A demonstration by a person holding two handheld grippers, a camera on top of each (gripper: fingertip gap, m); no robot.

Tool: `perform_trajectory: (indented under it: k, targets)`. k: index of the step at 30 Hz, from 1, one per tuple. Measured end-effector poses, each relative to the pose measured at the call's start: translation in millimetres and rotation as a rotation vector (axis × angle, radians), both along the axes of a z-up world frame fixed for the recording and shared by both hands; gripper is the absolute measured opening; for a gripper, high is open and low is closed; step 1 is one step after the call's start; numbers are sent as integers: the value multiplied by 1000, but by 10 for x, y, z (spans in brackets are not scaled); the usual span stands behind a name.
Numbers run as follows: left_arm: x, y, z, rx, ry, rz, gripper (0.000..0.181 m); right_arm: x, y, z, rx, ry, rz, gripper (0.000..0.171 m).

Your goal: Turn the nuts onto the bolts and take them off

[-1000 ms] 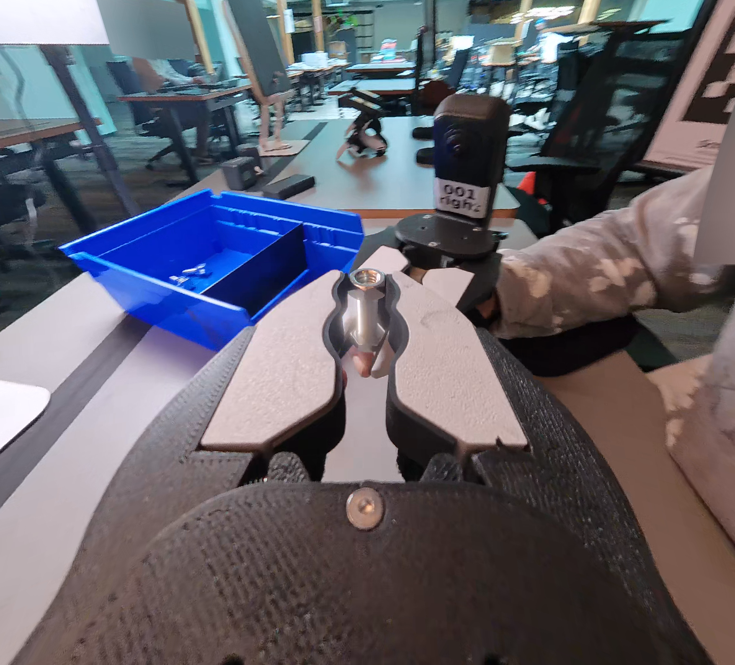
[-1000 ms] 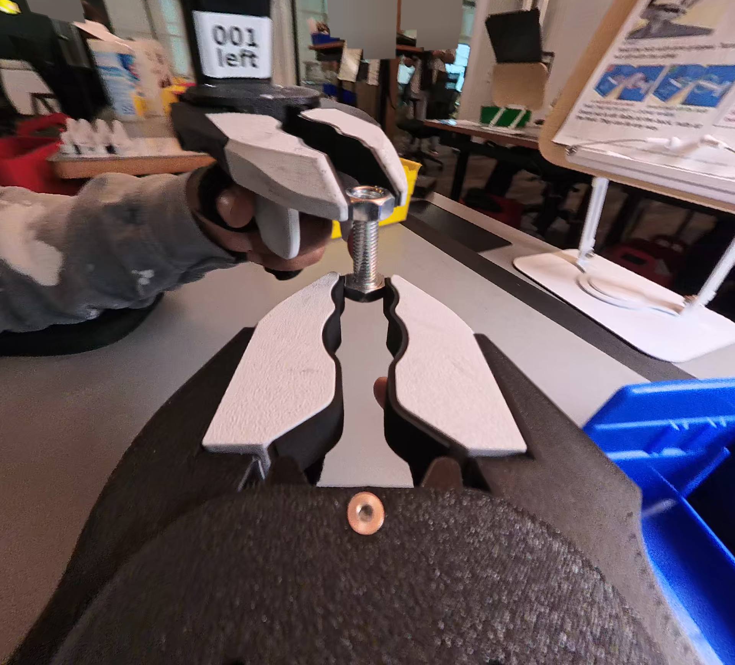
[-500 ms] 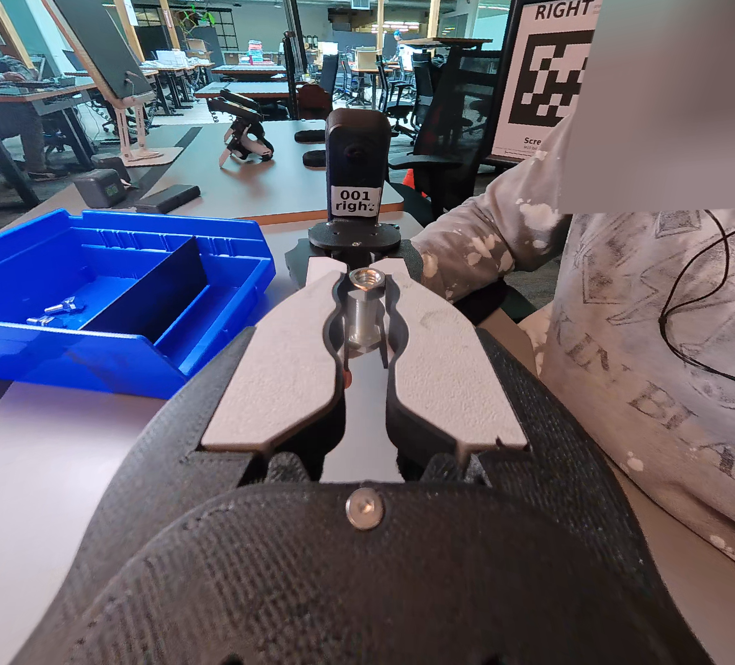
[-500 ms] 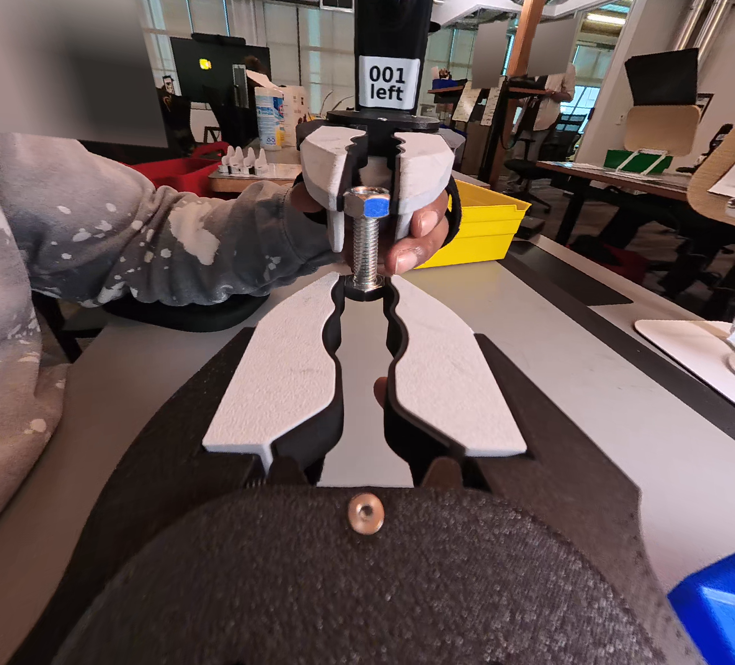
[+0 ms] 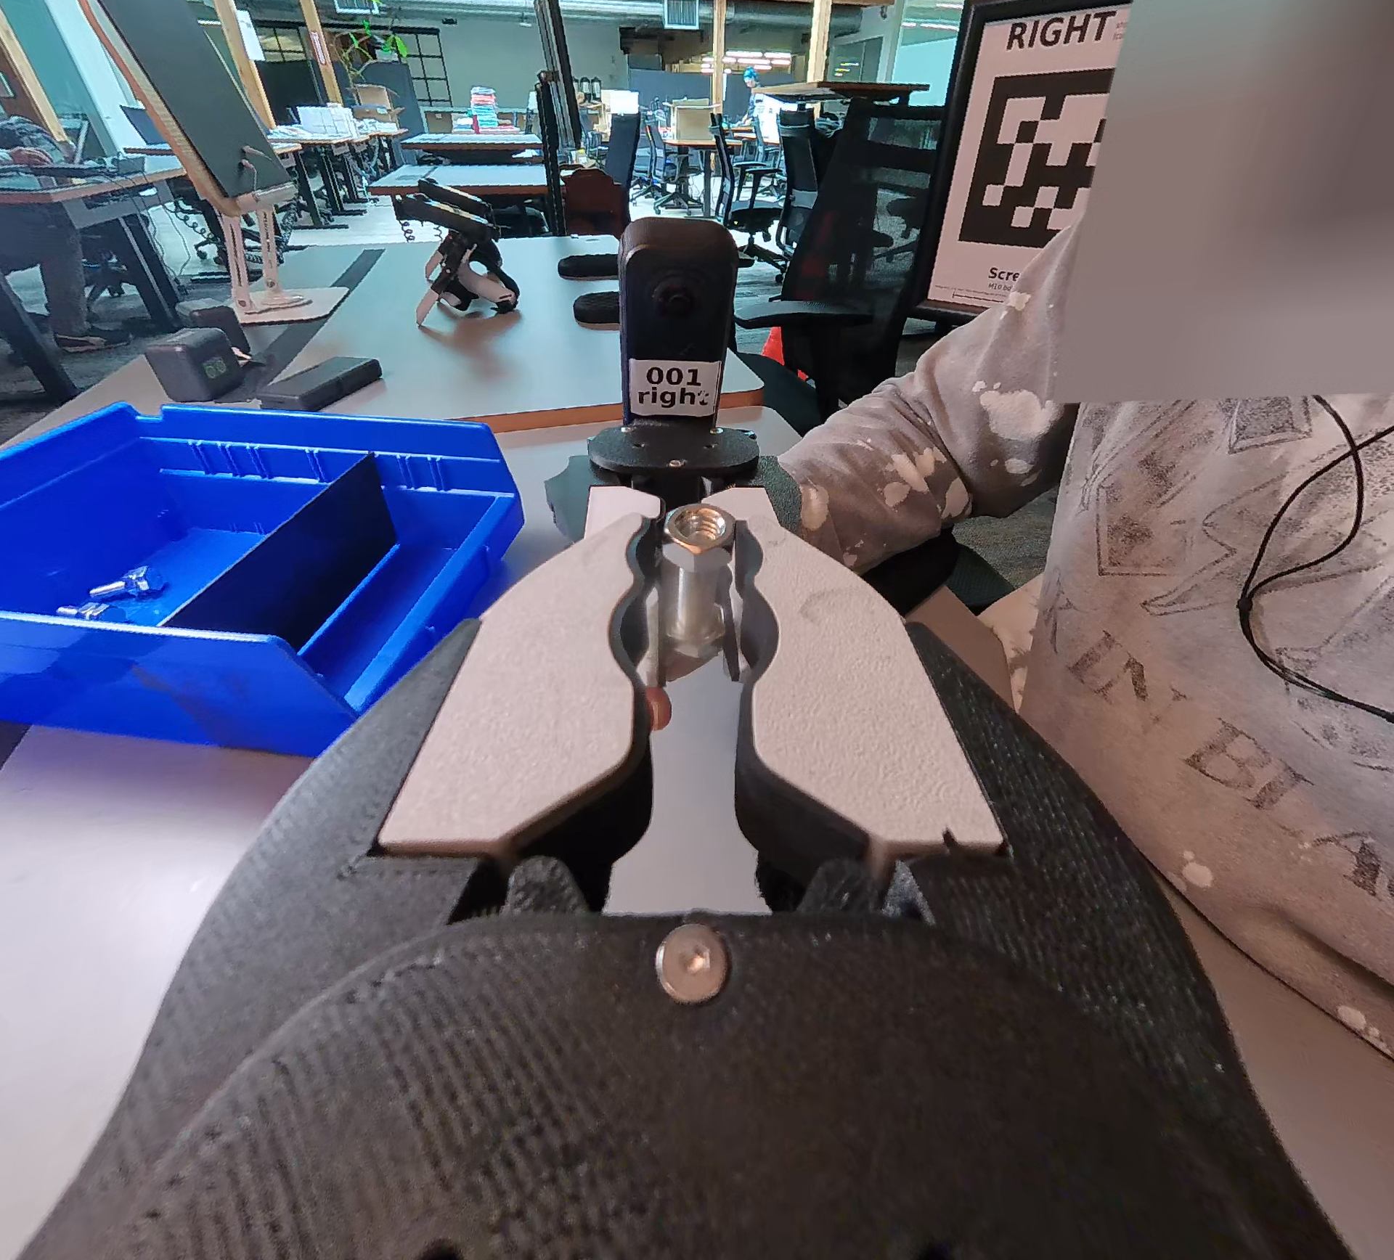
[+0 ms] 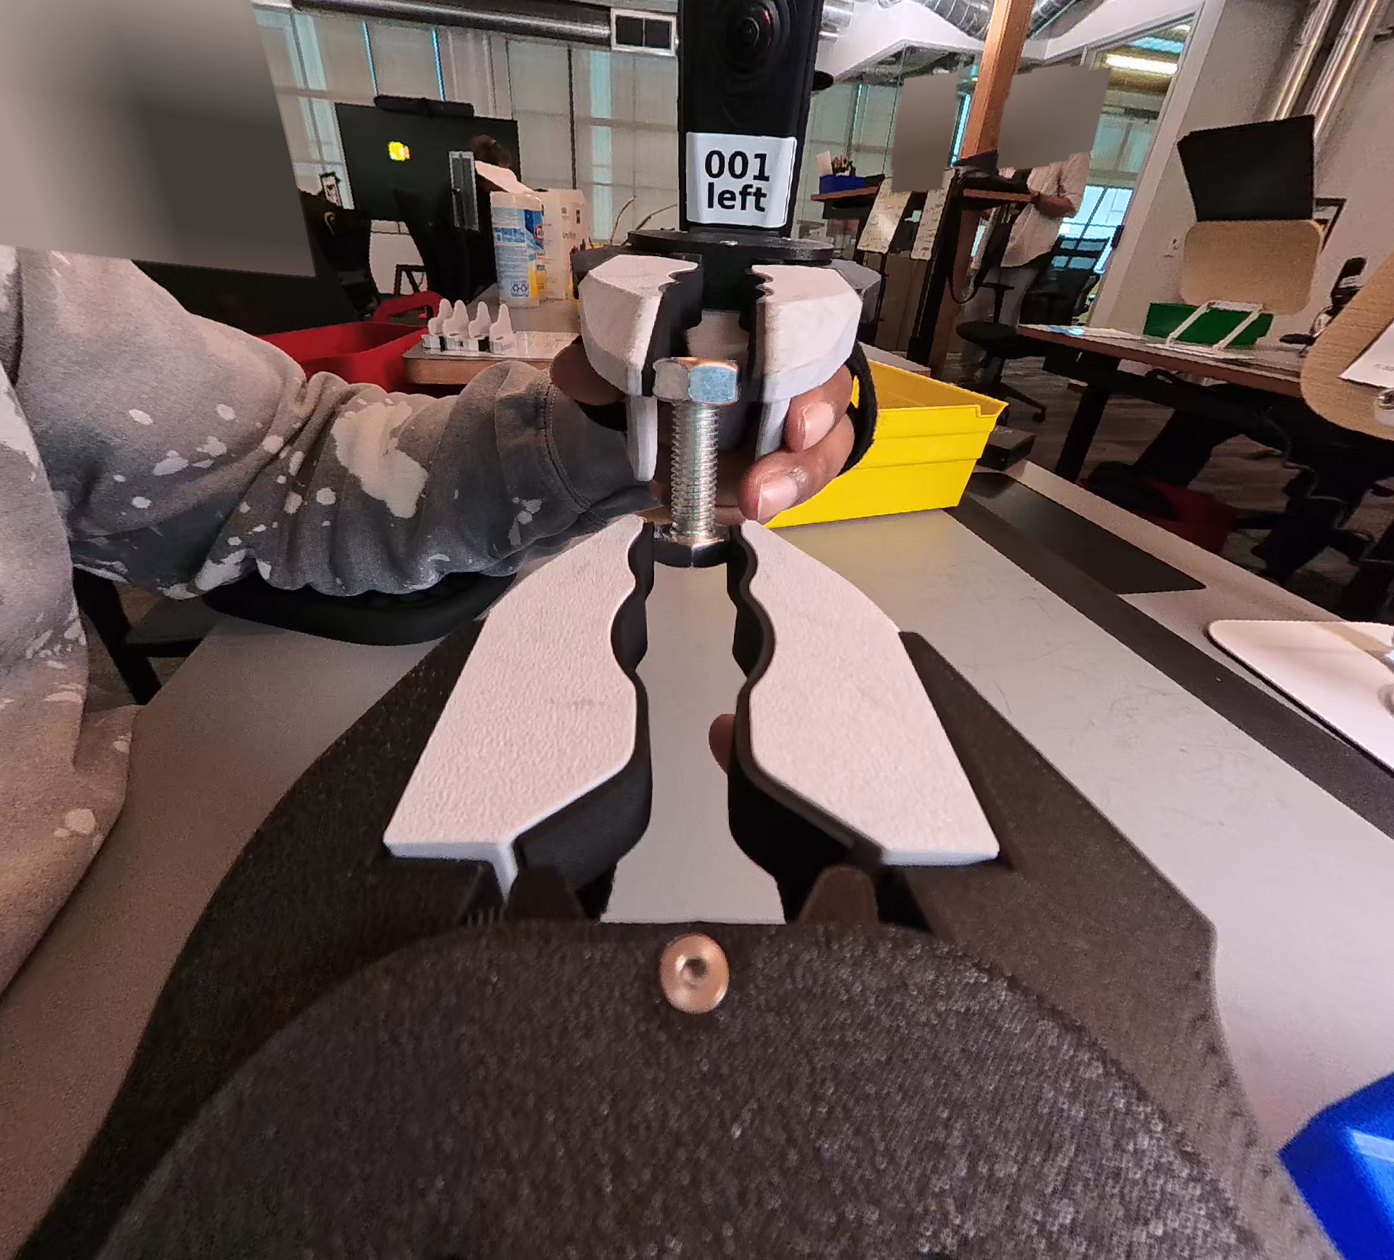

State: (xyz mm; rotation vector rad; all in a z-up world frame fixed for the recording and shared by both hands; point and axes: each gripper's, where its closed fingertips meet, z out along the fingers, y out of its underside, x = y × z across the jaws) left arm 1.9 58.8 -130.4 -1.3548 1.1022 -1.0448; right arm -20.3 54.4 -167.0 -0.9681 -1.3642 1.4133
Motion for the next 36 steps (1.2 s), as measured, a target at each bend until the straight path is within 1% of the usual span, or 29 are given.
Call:
perform_trajectory:
  k: [10,18,25,31,33,35,36]
  targets:
    - [-17,6,21,4,-5,10,19,15,19,37,-18,25,-3,18]
    - [-41,71,-61,17,94,73,19,-46,69,-56,-39,-39,-49,18]
    - [-40,11,-25,2,61,31,20,-36,-22,-7,-113,10,24,18]
    - [-70,0,16,6,43,27,22,-14,-46,36,-122,48,42,18]
    - [-103,33,20,7,41,49,20,0,-46,59,-127,61,47,18]
    - [-174,158,-3,16,59,132,16,15,-47,83,-123,73,50,18]
    - [-195,175,5,17,47,141,17,18,-40,94,-121,78,45,18]
